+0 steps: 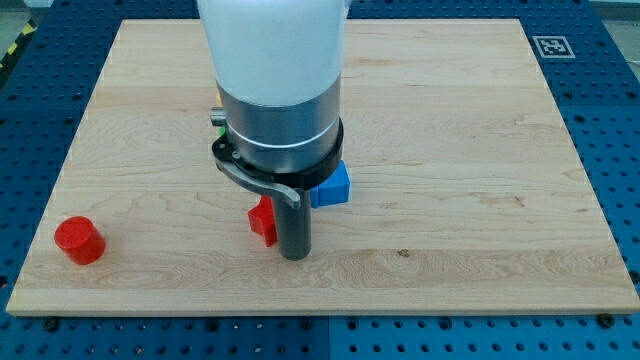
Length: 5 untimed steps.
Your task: Move the red star to the blue triangle
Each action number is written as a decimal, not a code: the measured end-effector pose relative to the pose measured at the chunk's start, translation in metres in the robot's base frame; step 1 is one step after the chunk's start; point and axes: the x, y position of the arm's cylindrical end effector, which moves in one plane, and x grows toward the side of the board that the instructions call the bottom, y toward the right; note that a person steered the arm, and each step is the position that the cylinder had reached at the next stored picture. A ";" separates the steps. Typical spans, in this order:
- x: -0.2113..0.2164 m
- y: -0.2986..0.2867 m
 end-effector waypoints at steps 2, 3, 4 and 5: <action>0.008 -0.029; 0.007 -0.031; -0.003 -0.031; -0.016 -0.031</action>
